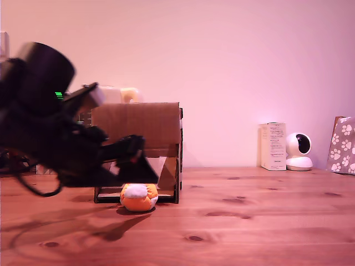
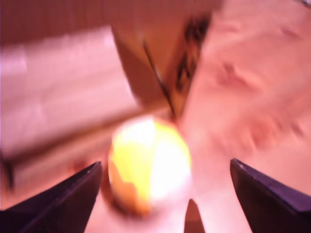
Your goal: Drop the footbag into the cardboard dice tower
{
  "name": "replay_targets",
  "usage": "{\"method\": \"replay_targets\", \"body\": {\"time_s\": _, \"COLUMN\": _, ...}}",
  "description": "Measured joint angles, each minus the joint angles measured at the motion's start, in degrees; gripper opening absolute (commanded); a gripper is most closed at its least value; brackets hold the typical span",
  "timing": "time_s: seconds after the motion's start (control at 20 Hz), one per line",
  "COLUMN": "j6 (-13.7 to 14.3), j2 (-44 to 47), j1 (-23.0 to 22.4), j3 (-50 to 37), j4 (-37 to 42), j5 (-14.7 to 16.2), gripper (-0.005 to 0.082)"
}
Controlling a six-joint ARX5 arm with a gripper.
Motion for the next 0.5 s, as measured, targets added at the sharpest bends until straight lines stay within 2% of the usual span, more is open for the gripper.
{"method": "replay_targets", "body": {"time_s": 0.15, "j6": 0.00, "j2": 4.22, "j1": 0.00, "j3": 2.93, "j4": -0.79, "j5": -0.61, "gripper": 0.0738}}
{"method": "replay_targets", "body": {"time_s": 0.2, "j6": 0.02, "j2": 5.33, "j1": 0.00, "j3": 3.48, "j4": -1.90, "j5": -0.68, "gripper": 0.0654}}
{"method": "replay_targets", "body": {"time_s": 0.25, "j6": 0.00, "j2": 5.95, "j1": 0.00, "j3": 3.78, "j4": -3.30, "j5": -0.70, "gripper": 0.0494}}
{"method": "replay_targets", "body": {"time_s": 0.35, "j6": 0.24, "j2": 5.95, "j1": 0.00, "j3": 4.68, "j4": -5.33, "j5": -0.77, "gripper": 0.0121}}
{"method": "replay_targets", "body": {"time_s": 0.4, "j6": 0.24, "j2": 5.95, "j1": 0.00, "j3": 5.20, "j4": -5.97, "j5": -0.55, "gripper": 0.0027}}
{"method": "replay_targets", "body": {"time_s": 0.5, "j6": 0.24, "j2": 5.95, "j1": 0.00, "j3": 5.73, "j4": -6.25, "j5": 0.09, "gripper": 0.0007}}
